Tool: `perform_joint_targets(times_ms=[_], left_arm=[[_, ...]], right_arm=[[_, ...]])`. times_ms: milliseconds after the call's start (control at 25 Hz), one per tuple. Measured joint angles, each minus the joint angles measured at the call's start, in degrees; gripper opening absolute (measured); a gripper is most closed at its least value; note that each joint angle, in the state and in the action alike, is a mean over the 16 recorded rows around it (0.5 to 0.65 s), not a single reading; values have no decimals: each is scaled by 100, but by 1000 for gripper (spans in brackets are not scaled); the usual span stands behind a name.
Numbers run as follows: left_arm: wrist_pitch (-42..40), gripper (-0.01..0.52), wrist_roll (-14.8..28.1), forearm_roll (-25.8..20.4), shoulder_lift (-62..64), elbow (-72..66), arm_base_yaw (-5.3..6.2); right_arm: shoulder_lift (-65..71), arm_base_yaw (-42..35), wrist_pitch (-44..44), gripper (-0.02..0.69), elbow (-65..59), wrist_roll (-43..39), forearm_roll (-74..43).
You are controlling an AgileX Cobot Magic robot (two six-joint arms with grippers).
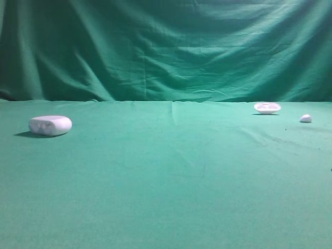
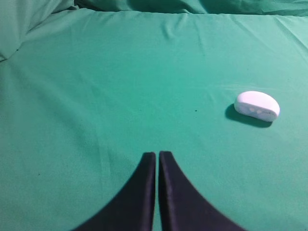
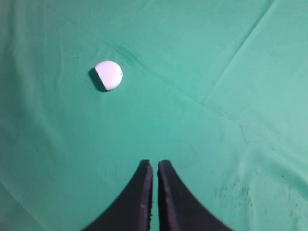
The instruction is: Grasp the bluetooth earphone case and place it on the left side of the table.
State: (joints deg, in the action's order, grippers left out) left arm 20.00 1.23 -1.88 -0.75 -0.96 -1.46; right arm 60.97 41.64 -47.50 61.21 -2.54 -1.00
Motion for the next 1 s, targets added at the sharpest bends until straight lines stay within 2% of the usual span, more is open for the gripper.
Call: perform_joint_targets(times_ms=[520, 720, 1000], left_arm=[[0, 0, 0, 0, 0, 0, 0], [0, 0, 0, 0, 0, 0, 0], [0, 0, 0, 0, 0, 0, 0]], right_arm=[[-2580, -236, 813, 0, -2420, -161, -319], [-3608, -884, 1233, 0, -3420, -252, -497], [-5048, -2326, 1866, 0, -4782, -277, -606]])
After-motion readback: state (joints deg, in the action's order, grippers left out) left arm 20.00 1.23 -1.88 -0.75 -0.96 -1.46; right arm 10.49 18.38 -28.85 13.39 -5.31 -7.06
